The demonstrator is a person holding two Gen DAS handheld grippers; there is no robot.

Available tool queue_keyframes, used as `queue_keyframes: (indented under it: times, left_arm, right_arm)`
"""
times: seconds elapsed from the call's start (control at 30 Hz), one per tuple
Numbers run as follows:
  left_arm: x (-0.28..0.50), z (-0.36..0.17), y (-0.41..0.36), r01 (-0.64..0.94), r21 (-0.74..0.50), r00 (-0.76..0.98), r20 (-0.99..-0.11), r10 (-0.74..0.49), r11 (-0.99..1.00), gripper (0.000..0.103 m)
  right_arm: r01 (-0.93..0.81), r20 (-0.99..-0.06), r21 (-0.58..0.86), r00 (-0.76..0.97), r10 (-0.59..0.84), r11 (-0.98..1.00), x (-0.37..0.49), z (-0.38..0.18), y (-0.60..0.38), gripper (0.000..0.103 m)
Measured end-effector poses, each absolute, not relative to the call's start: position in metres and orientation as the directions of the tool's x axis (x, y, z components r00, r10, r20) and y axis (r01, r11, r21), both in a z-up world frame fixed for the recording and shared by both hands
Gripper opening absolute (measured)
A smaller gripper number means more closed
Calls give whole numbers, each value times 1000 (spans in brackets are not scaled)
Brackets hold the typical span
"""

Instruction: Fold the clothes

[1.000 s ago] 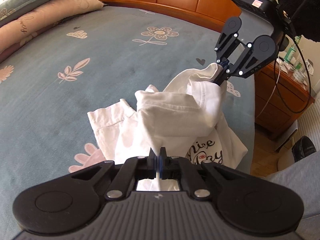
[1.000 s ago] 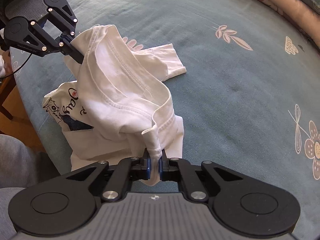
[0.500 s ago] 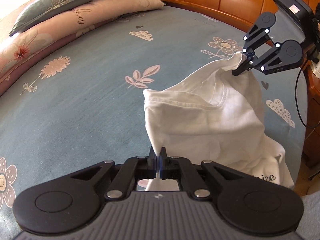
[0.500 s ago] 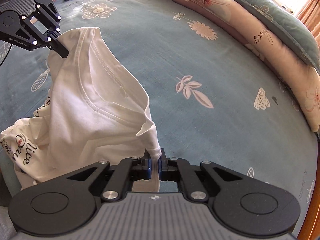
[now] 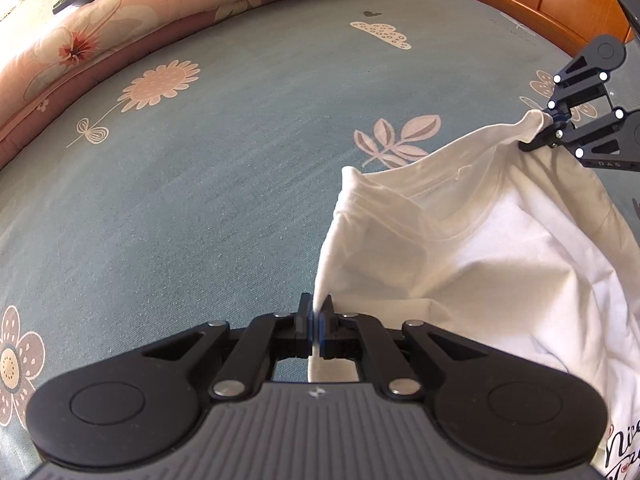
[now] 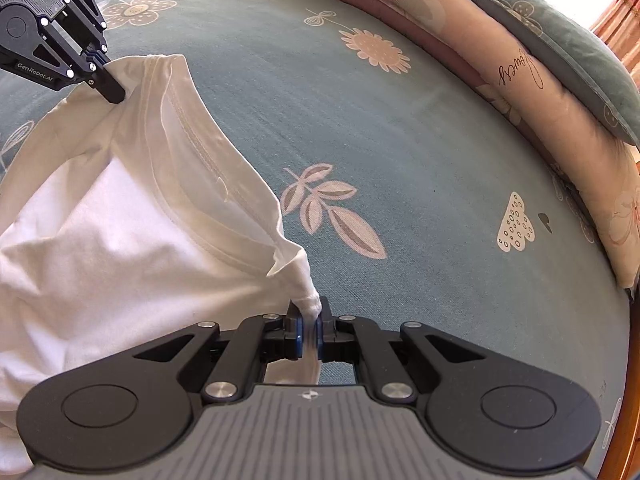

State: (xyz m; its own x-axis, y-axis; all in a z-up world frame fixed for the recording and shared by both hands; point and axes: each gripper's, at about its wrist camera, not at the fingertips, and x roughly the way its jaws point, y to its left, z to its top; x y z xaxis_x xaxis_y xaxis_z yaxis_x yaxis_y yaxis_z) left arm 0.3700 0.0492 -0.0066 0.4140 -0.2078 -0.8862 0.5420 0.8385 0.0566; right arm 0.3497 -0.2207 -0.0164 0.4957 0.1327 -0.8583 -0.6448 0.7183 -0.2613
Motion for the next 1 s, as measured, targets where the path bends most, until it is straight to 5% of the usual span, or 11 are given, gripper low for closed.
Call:
queue_keyframes:
  times: [0.4,0.47,0.67,1.0]
  left_arm:
    - [423,-26,25,490,133,479,-867,-138,861,1]
    - [428,-35,23,473,143,484,-866,-121,869,10]
    - [420,-45,34,408,80,436,-892,-118,909,19]
    - [357,-28,66,297,-75,378,-906,-189,952,33]
  right_arm:
    - [-482,-863,-208,500,72,851,412,-46,-235,7]
    - [-463,-871,-197,487,63,864,416,-55,-234,8]
    - [-371,-879,-104,469,89,923,405,-51,-249,35]
    - [-214,-897,28,425,119,976,343,-37,-282,41]
